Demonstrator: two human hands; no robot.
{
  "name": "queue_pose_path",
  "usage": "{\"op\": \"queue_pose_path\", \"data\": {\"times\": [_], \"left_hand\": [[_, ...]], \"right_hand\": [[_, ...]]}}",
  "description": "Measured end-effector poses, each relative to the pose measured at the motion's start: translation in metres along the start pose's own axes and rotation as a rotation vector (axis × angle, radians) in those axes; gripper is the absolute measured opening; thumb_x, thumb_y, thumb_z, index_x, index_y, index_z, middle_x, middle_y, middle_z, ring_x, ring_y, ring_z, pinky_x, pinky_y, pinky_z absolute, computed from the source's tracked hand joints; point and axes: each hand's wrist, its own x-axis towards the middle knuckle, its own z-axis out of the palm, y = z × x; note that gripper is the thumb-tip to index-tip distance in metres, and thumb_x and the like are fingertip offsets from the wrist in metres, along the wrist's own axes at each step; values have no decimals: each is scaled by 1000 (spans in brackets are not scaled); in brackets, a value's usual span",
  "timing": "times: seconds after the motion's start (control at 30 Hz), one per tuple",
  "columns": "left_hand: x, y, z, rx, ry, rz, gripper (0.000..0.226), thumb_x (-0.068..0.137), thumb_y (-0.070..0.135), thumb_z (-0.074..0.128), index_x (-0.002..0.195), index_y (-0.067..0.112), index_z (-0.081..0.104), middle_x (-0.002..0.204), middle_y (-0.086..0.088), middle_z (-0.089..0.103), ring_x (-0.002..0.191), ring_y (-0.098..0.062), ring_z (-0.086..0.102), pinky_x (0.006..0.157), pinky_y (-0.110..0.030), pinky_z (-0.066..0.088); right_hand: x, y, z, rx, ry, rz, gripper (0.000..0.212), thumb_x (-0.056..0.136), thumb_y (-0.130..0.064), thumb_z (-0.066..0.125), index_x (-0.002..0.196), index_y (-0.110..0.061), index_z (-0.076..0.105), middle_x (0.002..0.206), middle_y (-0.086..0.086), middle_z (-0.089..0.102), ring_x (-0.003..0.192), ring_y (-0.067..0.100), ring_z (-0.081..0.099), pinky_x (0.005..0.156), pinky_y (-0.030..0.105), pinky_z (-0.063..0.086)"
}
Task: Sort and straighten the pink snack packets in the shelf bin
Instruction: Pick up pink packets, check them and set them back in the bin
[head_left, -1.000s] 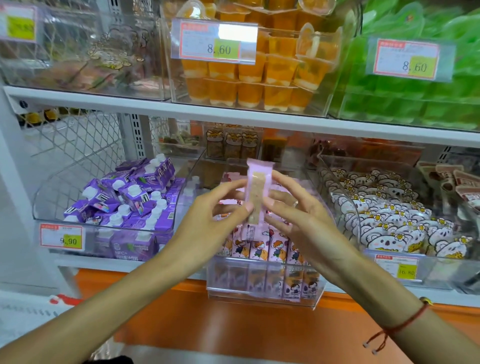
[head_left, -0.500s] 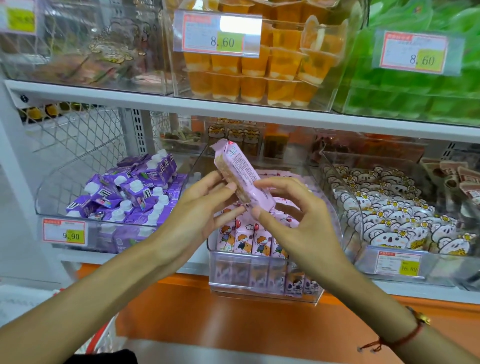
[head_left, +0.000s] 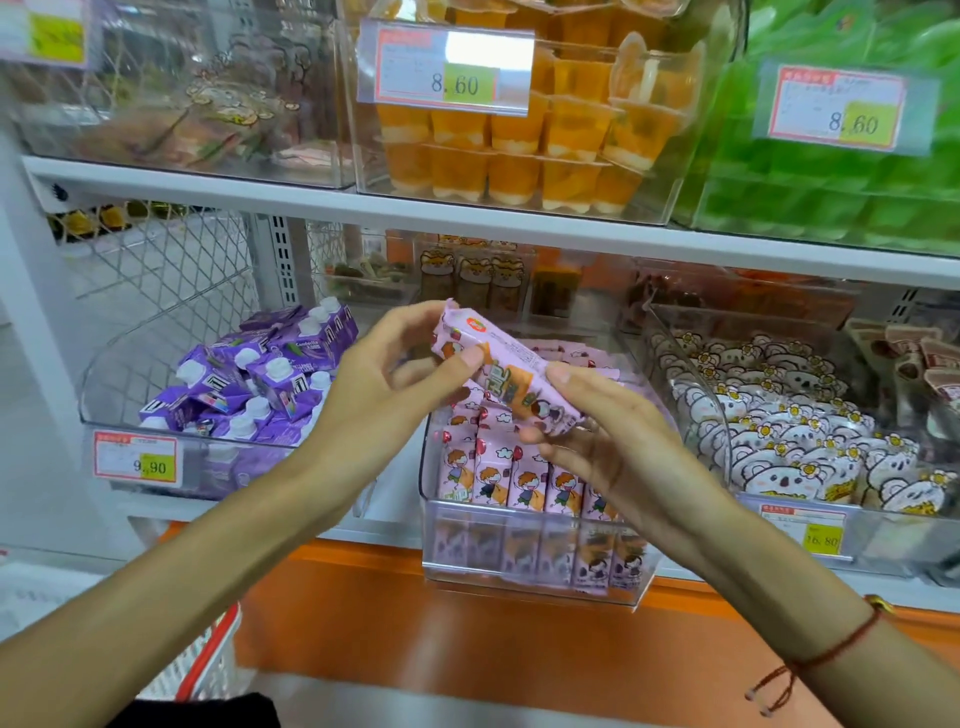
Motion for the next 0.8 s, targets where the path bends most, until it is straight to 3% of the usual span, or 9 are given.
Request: {"op": "queue_pose_path", "data": {"times": [0.1,0.2,0.3,0.37,0.47,0.57,0.63,0.7,0.8], "left_hand": [[0,-1,0,8,57,-8,48,69,34,72,114,20,61,117,1,66,99,-14,69,85,-33,57],[0,-2,4,82,92,33,38,67,37,73,101,28,59,109,9,65,103,-14,66,93,-37,54],[1,1,3,128,159,125,30,72,32,72,98,30,58,97,17,67,96,-4,65,88,-28,52],[2,4,-3,173,209,199,28,76,28,72,101,29,58,94,17,67,91,-2,64,85,-30,54],[4,8,-14,265,267,302,28,81,23,72,102,36,57,94,24,64,94,1,61,76,-19,53],[5,7,-23,338,266,319,30,83,23,71,105,38,57,96,25,63,91,6,59,71,-12,49],[6,4,-26,386,224,306,32,84,23,70,110,35,58,103,20,64,93,4,58,75,-16,51],[7,2,-28,421,171,306,34,85,20,70,113,35,58,108,19,63,96,1,59,78,-19,53],[8,0,-27,453,127,333,36,85,17,69,115,35,58,110,24,62,93,5,60,74,-13,51]], "right_hand": [[4,2,-2,-30,31,-36,40,74,-33,70,108,-13,68,100,6,73,87,17,70,71,19,55],[11,5,-1,-85,104,-116,47,68,-29,75,110,-10,67,93,2,73,78,14,70,70,17,53],[21,10,4,-153,90,-126,43,70,-36,74,108,-16,69,92,-4,73,79,10,69,72,18,53],[31,15,10,-252,95,-135,39,72,-39,74,107,-24,66,98,-10,71,86,6,69,72,15,53],[47,24,13,-675,187,-223,37,77,-34,78,106,-29,57,106,-15,59,94,7,60,69,10,47],[55,36,15,-1249,128,-366,19,87,-28,65,105,-20,62,103,-3,54,103,18,48,80,29,39],[55,45,16,-1496,34,-385,24,93,-30,54,110,-15,62,118,3,53,112,23,42,84,33,31],[53,51,15,-1637,-11,-403,33,97,-35,44,120,-17,60,131,1,47,118,23,36,88,33,27],[50,50,15,-1681,-62,-392,39,98,-39,39,131,-25,55,135,-2,42,121,20,32,93,32,24]]}}
